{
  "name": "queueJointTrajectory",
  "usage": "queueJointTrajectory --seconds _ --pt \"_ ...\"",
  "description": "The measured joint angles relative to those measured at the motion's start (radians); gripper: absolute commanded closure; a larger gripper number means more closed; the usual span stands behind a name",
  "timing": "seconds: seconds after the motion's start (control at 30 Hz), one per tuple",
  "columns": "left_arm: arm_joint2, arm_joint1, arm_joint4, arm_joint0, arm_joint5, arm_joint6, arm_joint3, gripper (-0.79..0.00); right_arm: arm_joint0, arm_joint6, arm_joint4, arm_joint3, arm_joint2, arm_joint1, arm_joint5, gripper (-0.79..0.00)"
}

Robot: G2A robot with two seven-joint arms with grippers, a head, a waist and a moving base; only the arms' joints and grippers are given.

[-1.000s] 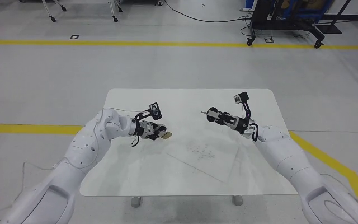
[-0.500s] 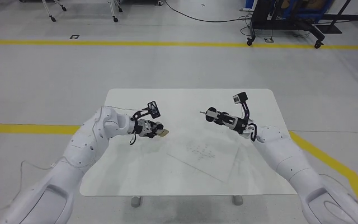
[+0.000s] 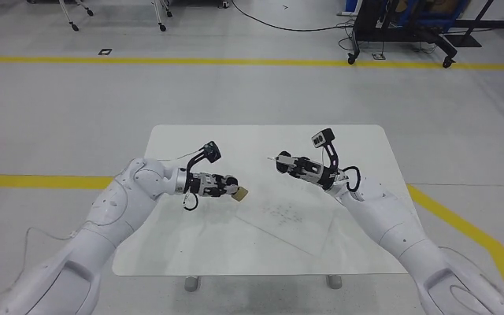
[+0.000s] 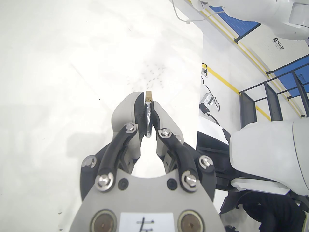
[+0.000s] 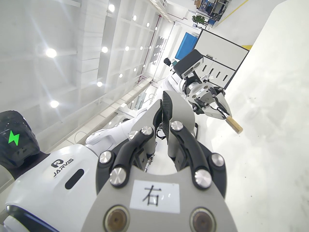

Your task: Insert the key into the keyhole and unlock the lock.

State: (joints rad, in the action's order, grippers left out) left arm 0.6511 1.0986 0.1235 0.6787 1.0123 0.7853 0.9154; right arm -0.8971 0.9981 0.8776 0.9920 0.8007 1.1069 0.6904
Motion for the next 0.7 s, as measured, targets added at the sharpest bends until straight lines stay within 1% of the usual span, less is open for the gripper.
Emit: queueJointTrajectory --seconds 0.1,0.17,0.2,0.27,0.3,0.33,0.4,0.43,0.47,0.53,0.57,0.7 --pt "-0.003 0.001 -0.009 0.011 -0.009 -0.013 0.014 0.000 0.000 -0.001 -0.001 0.000 0.000 0.000 0.001 0.000" --pt "-0.010 0.005 -0.058 0.024 -0.032 -0.003 0.033 0.000 0.000 -0.001 -0.001 0.000 0.000 0.000 0.001 0.000" --pt "-0.016 0.008 -0.102 0.028 -0.039 0.014 0.035 0.000 0.000 -0.001 -0.001 0.000 0.000 0.000 0.001 0.000" --pt "-0.039 0.018 -0.274 0.032 -0.061 0.079 0.039 0.000 -0.009 -0.016 -0.002 0.017 0.007 0.000 -0.003 0.000" --pt "-0.054 0.023 -0.373 0.031 -0.089 0.115 0.045 0.000 -0.016 -0.023 -0.002 0.030 0.013 0.000 -0.003 0.000" --pt "-0.074 0.029 -0.520 0.025 -0.150 0.178 0.053 0.000 -0.025 -0.026 0.000 0.046 0.022 -0.001 -0.001 0.000" --pt "-0.090 0.039 -0.749 0.011 -0.269 0.295 0.052 0.000 -0.037 -0.027 0.009 0.066 0.035 -0.001 0.005 0.000" --pt "-0.088 0.046 -0.878 -0.002 -0.343 0.369 0.033 0.000 -0.044 -0.028 0.017 0.079 0.042 0.000 0.014 0.000" --pt "-0.084 0.051 -0.953 -0.012 -0.389 0.415 0.013 0.000 -0.049 -0.028 0.024 0.090 0.046 0.002 0.022 0.000" --pt "-0.076 0.068 -1.065 -0.022 -0.460 0.486 -0.034 0.000 -0.062 -0.025 0.048 0.114 0.056 0.006 0.047 0.000" --pt "-0.073 0.076 -1.093 -0.024 -0.479 0.503 -0.052 0.000 -0.067 -0.024 0.060 0.123 0.059 0.009 0.058 0.000" --pt "-0.038 0.102 -1.164 -0.023 -0.515 0.538 -0.120 0.000 -0.081 -0.027 0.101 0.143 0.067 0.021 0.089 0.000"
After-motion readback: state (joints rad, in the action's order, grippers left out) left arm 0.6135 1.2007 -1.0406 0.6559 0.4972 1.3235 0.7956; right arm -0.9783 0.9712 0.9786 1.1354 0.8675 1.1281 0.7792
